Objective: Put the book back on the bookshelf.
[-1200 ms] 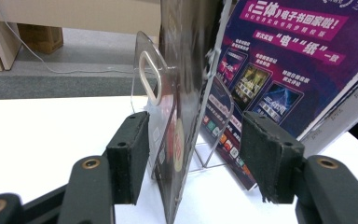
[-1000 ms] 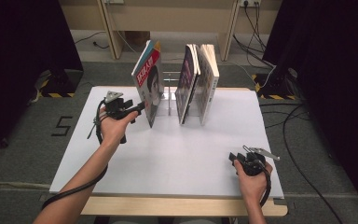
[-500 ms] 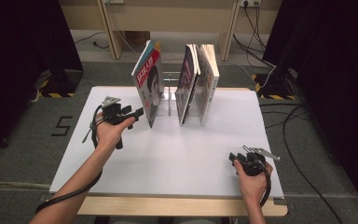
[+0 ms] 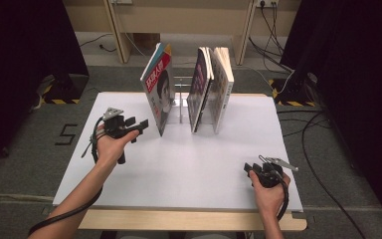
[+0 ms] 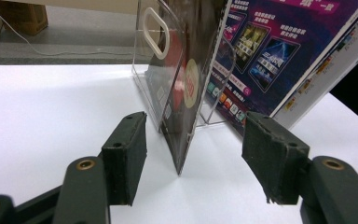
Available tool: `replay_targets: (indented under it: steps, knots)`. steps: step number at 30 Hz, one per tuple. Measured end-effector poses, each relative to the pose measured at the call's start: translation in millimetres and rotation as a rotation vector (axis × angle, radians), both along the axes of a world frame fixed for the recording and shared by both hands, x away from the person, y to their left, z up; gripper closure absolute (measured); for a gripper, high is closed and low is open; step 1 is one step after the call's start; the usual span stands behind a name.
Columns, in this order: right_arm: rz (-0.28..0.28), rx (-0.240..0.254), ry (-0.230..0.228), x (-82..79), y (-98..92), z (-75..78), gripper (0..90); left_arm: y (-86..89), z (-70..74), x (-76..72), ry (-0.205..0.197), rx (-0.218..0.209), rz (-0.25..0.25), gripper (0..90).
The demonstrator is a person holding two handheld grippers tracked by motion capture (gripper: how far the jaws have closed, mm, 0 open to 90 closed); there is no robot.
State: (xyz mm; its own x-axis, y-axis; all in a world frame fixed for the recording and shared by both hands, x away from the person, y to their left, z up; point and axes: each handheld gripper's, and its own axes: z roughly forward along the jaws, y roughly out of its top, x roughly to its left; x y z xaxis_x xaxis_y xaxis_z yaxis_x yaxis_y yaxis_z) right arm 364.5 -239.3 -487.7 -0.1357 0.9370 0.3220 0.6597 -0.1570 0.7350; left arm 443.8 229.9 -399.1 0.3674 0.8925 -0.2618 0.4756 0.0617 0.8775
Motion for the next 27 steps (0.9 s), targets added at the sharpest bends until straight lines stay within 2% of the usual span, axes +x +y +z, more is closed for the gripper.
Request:
replay_targets:
  steps: [12,19,27]
  knots:
    - [-0.001,-0.001,-0.003,-0.2,0.8,0.0,60.1,7.3,-12.8,-14.4,0.021,-0.002,-0.012,39.0]
    - [0.005,-0.012,-0.008,-0.1,0.2,-0.3,60.1,13.0,-20.6,-20.8,0.031,-0.006,-0.002,38.9]
    - [-0.003,0.000,-0.003,-0.7,1.4,0.5,60.0,18.8,-27.9,-29.4,0.040,-0.002,0.002,38.9]
